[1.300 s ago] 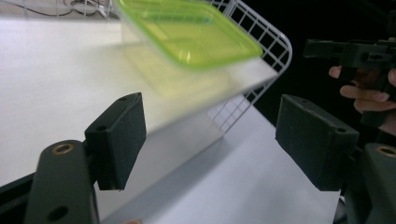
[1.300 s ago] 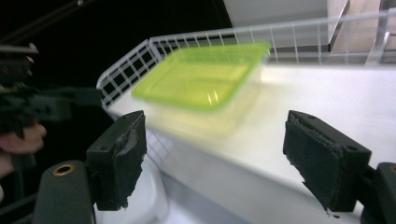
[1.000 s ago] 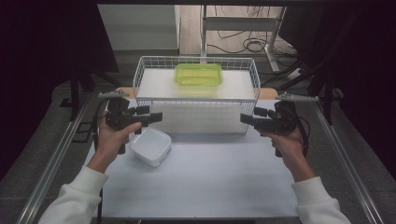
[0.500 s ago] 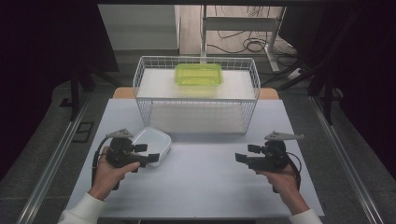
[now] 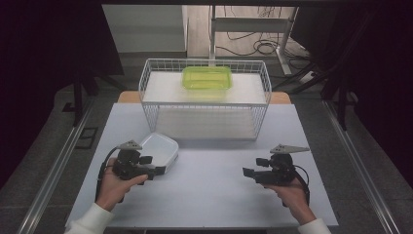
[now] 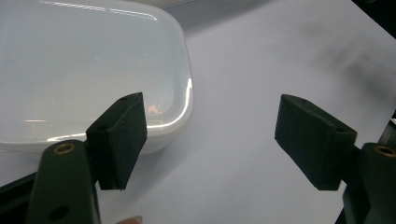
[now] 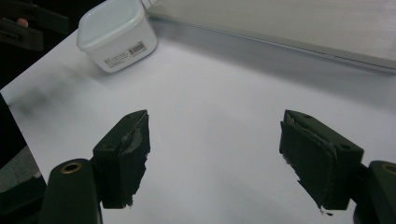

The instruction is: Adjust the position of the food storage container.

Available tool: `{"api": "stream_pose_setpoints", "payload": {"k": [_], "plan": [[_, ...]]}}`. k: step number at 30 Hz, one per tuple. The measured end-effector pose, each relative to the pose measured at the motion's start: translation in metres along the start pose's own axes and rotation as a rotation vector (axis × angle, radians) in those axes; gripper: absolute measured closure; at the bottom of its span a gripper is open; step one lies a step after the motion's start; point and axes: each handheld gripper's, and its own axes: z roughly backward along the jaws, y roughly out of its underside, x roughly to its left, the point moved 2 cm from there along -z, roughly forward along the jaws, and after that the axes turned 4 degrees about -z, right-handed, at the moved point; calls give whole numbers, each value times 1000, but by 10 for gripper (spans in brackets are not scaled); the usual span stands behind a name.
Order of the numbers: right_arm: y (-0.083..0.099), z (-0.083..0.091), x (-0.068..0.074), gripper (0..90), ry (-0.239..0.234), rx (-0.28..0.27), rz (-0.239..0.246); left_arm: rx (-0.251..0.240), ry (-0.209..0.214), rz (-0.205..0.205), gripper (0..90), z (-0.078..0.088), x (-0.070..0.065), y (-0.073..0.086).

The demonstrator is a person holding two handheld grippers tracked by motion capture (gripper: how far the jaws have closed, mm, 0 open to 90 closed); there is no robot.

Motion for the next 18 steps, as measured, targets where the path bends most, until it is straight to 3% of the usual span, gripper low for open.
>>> {"api": "stream_pose_setpoints", "payload": {"k": [11, 18], "plan": [[4, -3, -8, 244, 11, 21, -16, -2, -57, 24, 265, 8, 19, -8], [4, -6, -10, 244, 13, 29, -23, 8, -113, 76, 362, 15, 48, -21]]}}
